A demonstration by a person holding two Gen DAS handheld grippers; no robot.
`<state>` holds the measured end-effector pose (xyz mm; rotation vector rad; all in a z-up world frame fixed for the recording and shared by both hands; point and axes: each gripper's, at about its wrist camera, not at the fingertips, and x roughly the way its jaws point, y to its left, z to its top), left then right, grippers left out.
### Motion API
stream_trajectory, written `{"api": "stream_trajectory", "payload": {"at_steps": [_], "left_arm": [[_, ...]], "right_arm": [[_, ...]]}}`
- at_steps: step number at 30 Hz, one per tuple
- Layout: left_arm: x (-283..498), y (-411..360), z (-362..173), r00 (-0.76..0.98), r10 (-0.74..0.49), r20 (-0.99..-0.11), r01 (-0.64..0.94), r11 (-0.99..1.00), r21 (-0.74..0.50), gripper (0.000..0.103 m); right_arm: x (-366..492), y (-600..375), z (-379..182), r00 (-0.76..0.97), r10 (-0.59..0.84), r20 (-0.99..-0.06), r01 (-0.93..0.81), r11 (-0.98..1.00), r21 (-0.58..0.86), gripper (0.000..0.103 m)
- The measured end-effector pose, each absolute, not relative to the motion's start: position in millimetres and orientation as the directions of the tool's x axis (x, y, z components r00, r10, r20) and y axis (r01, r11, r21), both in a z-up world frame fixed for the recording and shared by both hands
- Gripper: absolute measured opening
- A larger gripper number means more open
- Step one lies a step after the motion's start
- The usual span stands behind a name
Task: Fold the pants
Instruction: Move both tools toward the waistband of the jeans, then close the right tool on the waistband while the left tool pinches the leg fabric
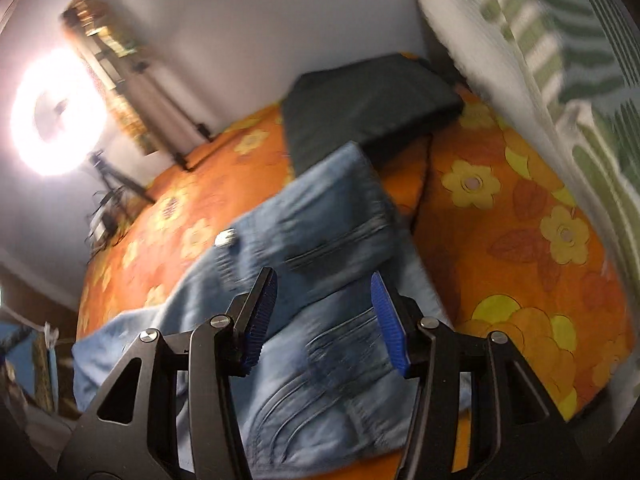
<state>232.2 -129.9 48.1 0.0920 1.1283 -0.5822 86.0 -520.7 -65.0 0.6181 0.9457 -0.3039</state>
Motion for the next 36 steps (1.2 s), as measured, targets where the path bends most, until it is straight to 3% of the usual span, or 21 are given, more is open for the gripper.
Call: {"api": "stream_trajectory", "payload": {"at_steps": [3,12,19,24,26,27,28,30,36], "left_arm": [[214.6,-151.5,24.5,0.257,-0.394,-0.882,0.518,0.827,-0.218,0.041],[159.9,-209.1,-41.7,0.167,-0.415,-0.894,0.635,0.739,-0.224,0.043],[122.6,-243.7,-67.4,0.253,-0.328,-0.910,0.761,0.648,-0.022,0.044],[130.5,-246.1,-83.5,0.270,-0.286,-0.919,0.751,0.660,0.014,0.044],[130.2,-249.4,-89.9,0.298,-0.260,-0.918,0.750,0.659,0.057,0.044],[129.6,-250.1,-91.3,0.307,-0.253,-0.918,0.752,0.656,0.070,0.041],[129.5,-250.0,-92.9,0.313,-0.249,-0.916,0.751,0.656,0.078,0.036],[132.0,-246.7,-93.5,0.309,-0.265,-0.914,0.746,0.663,0.060,0.010],[141.2,-236.1,-79.8,0.336,-0.306,-0.891,0.718,0.695,0.032,0.004]], "right_arm": [[92.9,-538.8,-93.3,0.550,0.050,-0.834,0.540,0.740,0.401,0.052],[99.2,-557.3,-134.4,0.556,0.088,-0.826,0.571,0.682,0.457,0.052],[110.6,-557.4,-141.7,0.558,0.112,-0.822,0.563,0.677,0.475,0.052],[118.3,-558.9,-145.5,0.568,0.119,-0.815,0.565,0.663,0.491,0.051],[118.3,-559.3,-144.8,0.578,0.113,-0.808,0.569,0.653,0.499,0.035],[118.5,-559.1,-144.3,0.583,0.109,-0.805,0.570,0.651,0.502,0.017],[119.1,-558.6,-143.1,0.587,0.106,-0.802,0.567,0.654,0.501,0.011],[119.2,-556.7,-138.5,0.597,0.090,-0.797,0.558,0.667,0.494,0.008],[114.0,-554.5,-117.7,0.627,0.060,-0.777,0.534,0.692,0.485,0.005]]}}
